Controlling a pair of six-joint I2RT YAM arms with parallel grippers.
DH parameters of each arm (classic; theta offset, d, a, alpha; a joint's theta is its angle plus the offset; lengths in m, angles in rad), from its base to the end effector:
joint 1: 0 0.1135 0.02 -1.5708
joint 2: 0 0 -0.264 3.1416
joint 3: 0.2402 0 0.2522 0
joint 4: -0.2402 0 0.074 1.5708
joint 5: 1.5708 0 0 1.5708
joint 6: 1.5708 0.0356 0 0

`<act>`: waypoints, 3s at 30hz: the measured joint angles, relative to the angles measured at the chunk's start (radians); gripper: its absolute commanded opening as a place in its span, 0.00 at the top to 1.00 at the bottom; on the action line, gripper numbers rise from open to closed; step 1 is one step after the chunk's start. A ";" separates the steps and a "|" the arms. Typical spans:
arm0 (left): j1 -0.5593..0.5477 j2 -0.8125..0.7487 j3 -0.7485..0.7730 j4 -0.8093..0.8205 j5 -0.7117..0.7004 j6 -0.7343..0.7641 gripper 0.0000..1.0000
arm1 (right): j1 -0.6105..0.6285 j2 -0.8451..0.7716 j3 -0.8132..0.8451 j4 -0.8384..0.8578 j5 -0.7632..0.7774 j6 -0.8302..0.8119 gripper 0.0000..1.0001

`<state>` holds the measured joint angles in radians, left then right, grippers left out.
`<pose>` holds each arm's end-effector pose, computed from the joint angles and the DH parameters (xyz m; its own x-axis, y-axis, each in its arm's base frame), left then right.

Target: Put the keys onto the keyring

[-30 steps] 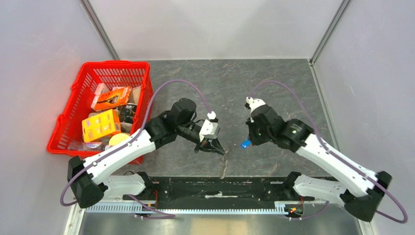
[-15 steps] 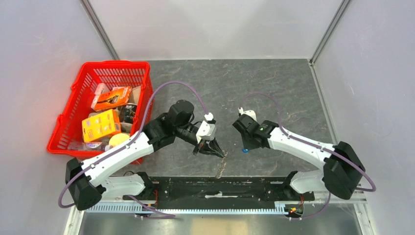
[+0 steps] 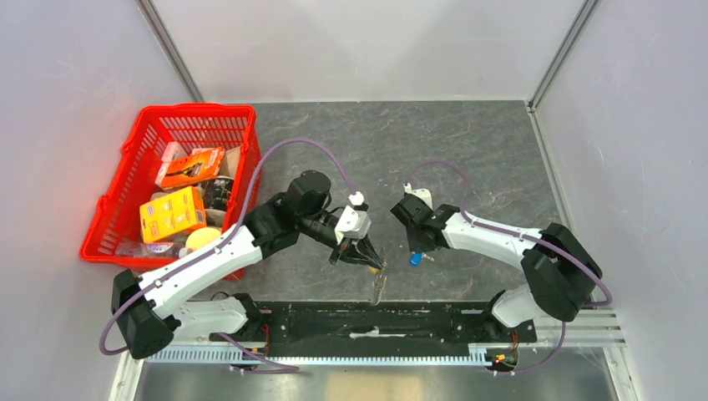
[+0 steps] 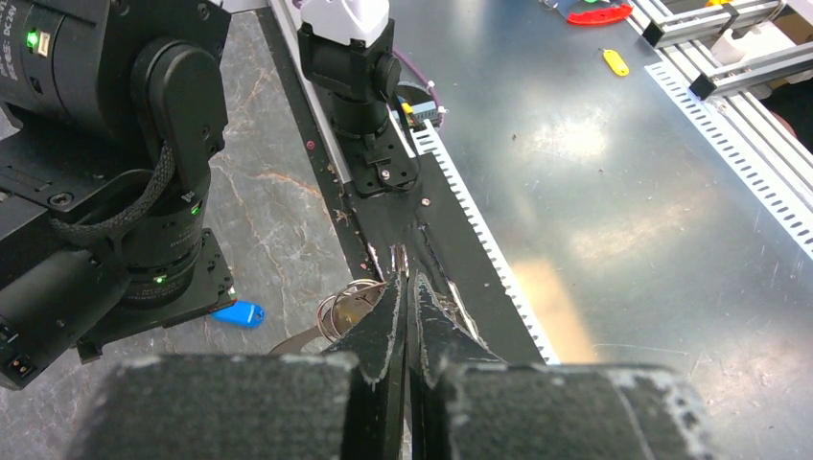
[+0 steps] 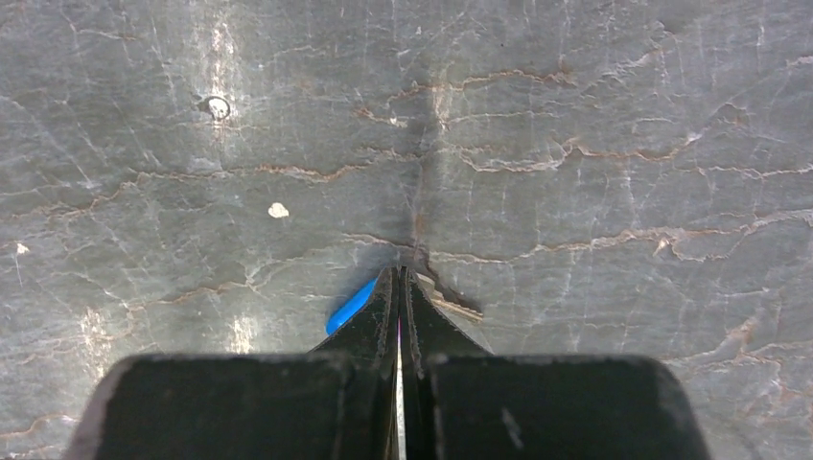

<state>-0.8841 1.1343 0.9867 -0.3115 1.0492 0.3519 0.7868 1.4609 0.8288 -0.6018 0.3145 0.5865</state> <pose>0.1294 -0.2065 0.3354 0.0389 0.2234 -0.9739 0.9211 -0.3858 -0.0517 0.1912 0.1762 0.1778 -0.8878 -0.1449 -0.4369 -0.1319 0.9894 -0.0602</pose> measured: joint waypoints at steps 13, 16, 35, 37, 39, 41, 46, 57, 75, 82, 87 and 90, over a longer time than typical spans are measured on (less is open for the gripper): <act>-0.004 0.002 -0.001 0.001 0.000 -0.001 0.98 | -0.006 -0.108 0.010 -0.021 -0.003 -0.003 0.59; -0.005 0.002 -0.003 0.005 0.000 -0.002 0.98 | -0.006 -0.233 0.047 -0.072 -0.010 -0.021 0.58; -0.014 0.020 -0.013 0.170 0.007 -0.235 0.98 | -0.007 -0.653 0.341 -0.298 -0.615 -0.285 0.57; -0.014 0.019 -0.027 0.224 0.004 -0.293 0.98 | -0.007 -0.652 0.349 -0.298 -0.680 -0.296 0.58; -0.015 0.016 -0.049 0.287 0.001 -0.354 0.98 | -0.007 -0.649 0.360 -0.292 -0.731 -0.301 0.58; -0.015 0.013 -0.073 0.347 0.000 -0.411 0.98 | -0.007 -0.643 0.367 -0.276 -0.780 -0.302 0.58; -0.015 0.011 -0.101 0.446 -0.003 -0.513 0.98 | -0.007 -0.627 0.367 -0.235 -0.872 -0.299 0.57; -0.015 0.011 -0.123 0.623 -0.025 -0.669 0.98 | -0.007 -0.605 0.367 -0.187 -0.924 -0.299 0.55; -0.015 0.029 -0.126 0.668 -0.056 -0.732 0.98 | 0.003 -0.595 0.367 -0.156 -0.955 -0.299 0.67; -0.015 0.030 -0.126 0.668 -0.056 -0.735 0.98 | 0.003 -0.595 0.359 -0.155 -0.953 -0.309 0.70; -0.015 0.030 -0.126 0.668 -0.058 -0.737 0.98 | 0.003 -0.595 0.354 -0.157 -0.953 -0.315 0.75; -0.015 0.030 -0.126 0.668 -0.058 -0.737 0.98 | 0.003 -0.596 0.352 -0.158 -0.952 -0.320 0.81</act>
<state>-0.8993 1.1641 0.8608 0.3569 0.9916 -0.3855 0.7898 0.8646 1.1809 -0.7601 -0.6376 0.2665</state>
